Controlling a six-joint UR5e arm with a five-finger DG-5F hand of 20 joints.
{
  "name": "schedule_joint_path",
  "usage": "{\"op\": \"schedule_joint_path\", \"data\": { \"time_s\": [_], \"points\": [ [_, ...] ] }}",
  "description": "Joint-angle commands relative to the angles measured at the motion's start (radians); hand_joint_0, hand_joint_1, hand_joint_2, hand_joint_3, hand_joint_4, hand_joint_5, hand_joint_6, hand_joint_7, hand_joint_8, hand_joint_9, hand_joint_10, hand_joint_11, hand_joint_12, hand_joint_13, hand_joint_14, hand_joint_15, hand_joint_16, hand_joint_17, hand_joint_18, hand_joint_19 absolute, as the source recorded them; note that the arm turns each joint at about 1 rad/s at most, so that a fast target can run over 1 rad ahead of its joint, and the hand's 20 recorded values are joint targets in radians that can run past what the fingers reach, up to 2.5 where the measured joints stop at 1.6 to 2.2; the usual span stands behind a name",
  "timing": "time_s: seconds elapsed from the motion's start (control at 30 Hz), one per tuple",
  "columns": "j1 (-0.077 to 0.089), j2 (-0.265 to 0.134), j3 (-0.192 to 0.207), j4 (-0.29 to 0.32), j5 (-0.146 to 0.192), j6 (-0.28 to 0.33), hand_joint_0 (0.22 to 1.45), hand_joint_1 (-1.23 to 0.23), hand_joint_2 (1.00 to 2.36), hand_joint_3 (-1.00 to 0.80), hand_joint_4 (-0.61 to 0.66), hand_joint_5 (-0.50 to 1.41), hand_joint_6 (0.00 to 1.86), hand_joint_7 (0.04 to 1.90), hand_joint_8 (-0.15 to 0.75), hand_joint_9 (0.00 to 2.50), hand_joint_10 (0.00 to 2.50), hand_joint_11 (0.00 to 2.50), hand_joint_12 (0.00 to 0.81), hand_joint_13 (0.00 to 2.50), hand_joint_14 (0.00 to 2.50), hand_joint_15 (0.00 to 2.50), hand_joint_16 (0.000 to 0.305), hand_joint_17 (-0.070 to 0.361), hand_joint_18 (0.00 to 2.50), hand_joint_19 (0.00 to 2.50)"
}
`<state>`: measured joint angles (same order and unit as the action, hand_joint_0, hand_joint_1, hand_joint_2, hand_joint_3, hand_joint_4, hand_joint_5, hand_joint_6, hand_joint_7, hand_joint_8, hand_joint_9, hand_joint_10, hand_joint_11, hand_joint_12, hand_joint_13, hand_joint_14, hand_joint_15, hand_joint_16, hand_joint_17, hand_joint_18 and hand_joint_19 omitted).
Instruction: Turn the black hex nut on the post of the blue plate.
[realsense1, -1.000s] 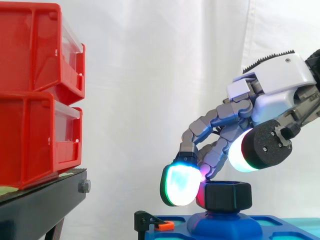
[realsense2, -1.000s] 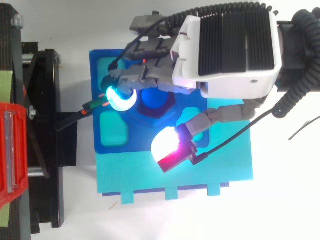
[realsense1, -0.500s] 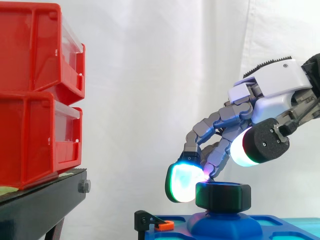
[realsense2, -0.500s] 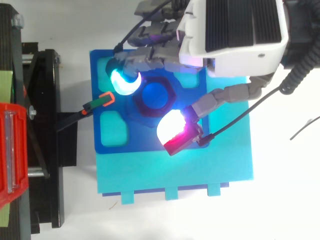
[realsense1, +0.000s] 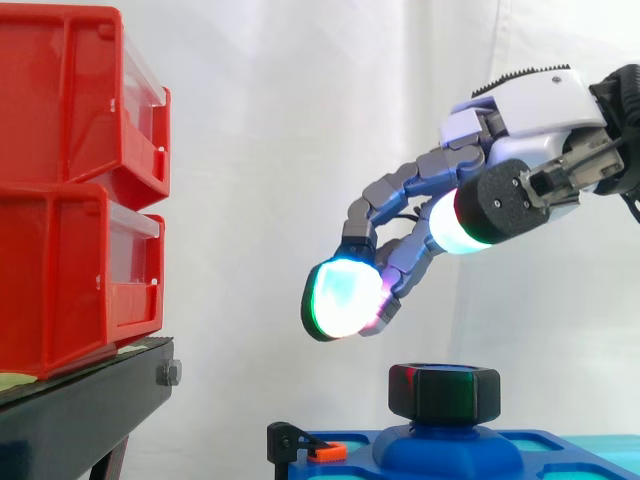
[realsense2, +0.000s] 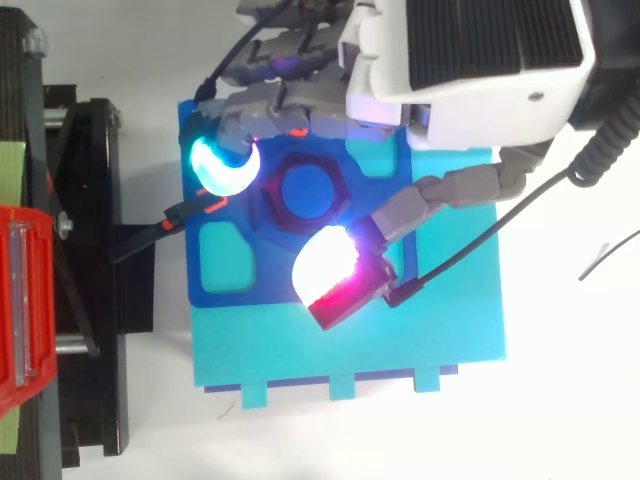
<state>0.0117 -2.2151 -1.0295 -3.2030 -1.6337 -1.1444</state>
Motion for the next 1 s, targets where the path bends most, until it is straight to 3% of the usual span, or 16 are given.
{"op": "schedule_joint_path", "data": {
  "time_s": [0.0,0.4,0.97],
  "points": [
    [0.01,0.0,0.003,0.005,0.014,0.008,0.51,-0.42,1.0,-0.5,0.25,-0.17,0.5,0.81,0.324,0.7,0.0,0.05,0.403,0.45,0.0,0.05,0.055,0.123,0.17,0.16],
    [0.047,-0.001,-0.004,0.012,0.077,0.008,0.51,-0.42,1.0,-0.5,0.25,-0.17,0.5,0.78,0.321,0.69,0.0,0.03,0.401,0.44,0.0,0.03,0.054,0.122,0.16,0.14],
    [0.074,-0.001,-0.029,0.011,0.106,0.008,0.5,-0.34,1.0,-0.5,0.23,-0.18,0.5,0.62,0.295,0.56,0.0,0.0,0.386,0.3,0.0,0.0,0.054,0.122,0.02,0.08]
  ]
}}
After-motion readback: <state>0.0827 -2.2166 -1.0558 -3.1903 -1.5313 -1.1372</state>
